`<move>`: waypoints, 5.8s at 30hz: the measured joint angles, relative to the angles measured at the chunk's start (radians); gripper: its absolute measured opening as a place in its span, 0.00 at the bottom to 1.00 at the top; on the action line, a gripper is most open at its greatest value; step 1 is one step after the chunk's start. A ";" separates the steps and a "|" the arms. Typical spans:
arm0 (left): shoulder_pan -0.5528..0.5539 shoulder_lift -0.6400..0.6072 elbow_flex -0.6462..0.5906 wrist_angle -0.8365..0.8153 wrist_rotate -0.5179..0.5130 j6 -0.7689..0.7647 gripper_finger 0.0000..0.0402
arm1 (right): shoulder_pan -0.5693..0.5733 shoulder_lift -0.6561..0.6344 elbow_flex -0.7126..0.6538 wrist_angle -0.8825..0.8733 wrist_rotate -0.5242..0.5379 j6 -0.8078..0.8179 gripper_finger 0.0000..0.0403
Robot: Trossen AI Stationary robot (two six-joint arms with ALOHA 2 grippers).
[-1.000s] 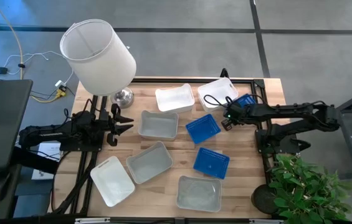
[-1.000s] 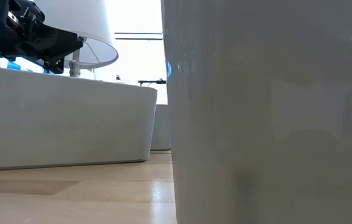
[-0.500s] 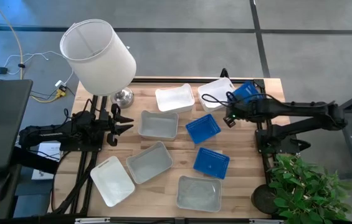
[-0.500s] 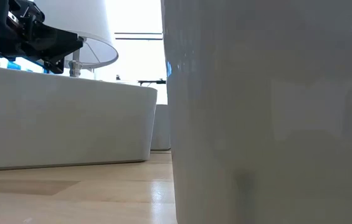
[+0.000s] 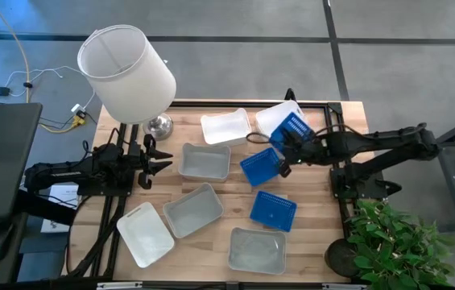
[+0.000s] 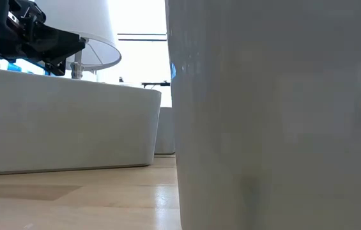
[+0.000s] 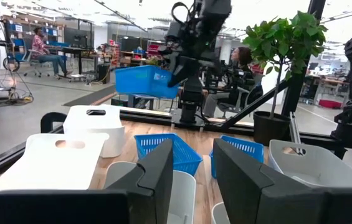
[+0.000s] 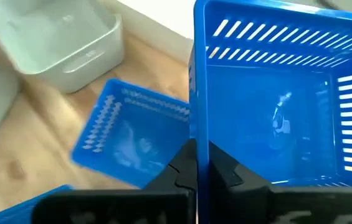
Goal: Stack baskets by color
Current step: Stack the top blue bin on top of the middle blue bin, then stack the bin on top of the top blue bin
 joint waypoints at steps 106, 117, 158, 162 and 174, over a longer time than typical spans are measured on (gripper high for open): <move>0.001 0.000 0.000 -0.003 -0.001 -0.053 0.25 | 0.182 0.836 0.491 -0.195 0.133 0.515 0.00; 0.001 0.000 0.000 -0.003 0.000 -0.053 0.25 | 0.158 0.838 0.491 -0.175 0.082 0.445 0.00; 0.001 0.000 0.000 -0.003 -0.001 -0.053 0.25 | 0.133 0.849 0.492 -0.157 0.051 0.295 0.54; 0.001 0.000 0.000 -0.003 -0.001 -0.053 0.25 | 0.132 0.828 0.492 -0.179 0.043 0.295 0.65; 0.001 0.000 0.000 -0.003 -0.001 -0.053 0.25 | 0.157 0.738 0.493 -0.216 0.106 0.270 0.68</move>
